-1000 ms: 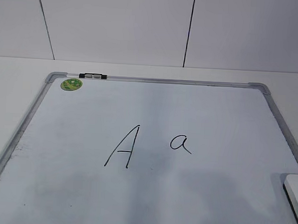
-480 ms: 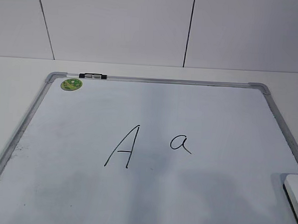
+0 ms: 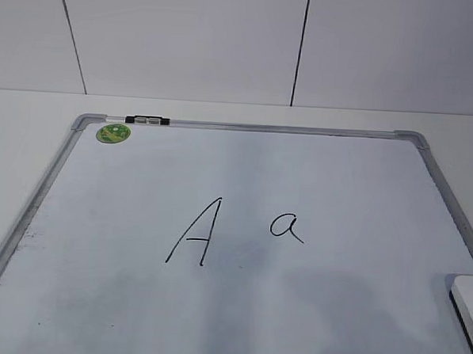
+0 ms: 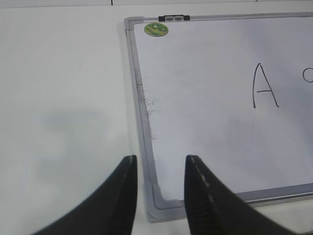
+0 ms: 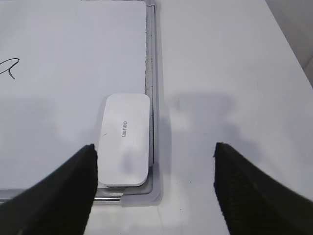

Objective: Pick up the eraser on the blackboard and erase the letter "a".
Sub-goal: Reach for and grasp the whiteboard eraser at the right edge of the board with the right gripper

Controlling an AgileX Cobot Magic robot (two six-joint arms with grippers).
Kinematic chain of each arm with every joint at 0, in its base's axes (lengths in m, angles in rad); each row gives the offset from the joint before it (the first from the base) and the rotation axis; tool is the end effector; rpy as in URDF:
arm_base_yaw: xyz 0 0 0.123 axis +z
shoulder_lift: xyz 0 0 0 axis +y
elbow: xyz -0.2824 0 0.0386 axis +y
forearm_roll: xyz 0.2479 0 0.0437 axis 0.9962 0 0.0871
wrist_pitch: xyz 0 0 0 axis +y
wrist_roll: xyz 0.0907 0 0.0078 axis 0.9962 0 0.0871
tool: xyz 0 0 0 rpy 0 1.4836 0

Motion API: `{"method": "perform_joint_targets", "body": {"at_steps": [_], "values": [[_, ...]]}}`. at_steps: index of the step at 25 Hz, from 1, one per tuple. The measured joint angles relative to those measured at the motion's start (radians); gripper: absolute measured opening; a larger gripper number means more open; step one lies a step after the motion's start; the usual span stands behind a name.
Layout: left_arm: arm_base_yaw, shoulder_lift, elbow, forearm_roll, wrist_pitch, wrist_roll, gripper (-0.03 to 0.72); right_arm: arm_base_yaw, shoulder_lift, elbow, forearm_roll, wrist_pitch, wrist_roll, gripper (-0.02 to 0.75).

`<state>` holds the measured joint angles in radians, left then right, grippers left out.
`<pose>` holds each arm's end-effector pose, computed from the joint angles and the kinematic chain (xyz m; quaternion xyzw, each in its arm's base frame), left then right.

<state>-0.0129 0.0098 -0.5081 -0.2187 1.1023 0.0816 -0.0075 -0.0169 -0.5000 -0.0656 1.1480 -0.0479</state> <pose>-0.0074 -0.0175 0.2778 0.0470 0.8579 -0.0917 0.5034 -0.0114 -0.0054 0.2703 -0.0146 0.8705 -0.0462 0.4898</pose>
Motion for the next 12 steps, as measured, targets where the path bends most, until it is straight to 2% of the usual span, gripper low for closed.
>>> {"method": "perform_joint_targets", "body": {"at_steps": [12], "values": [[0.000,0.000,0.000,0.000,0.000,0.000,0.245,0.000,0.000,0.000,0.000,0.000,0.000,0.592]]}}
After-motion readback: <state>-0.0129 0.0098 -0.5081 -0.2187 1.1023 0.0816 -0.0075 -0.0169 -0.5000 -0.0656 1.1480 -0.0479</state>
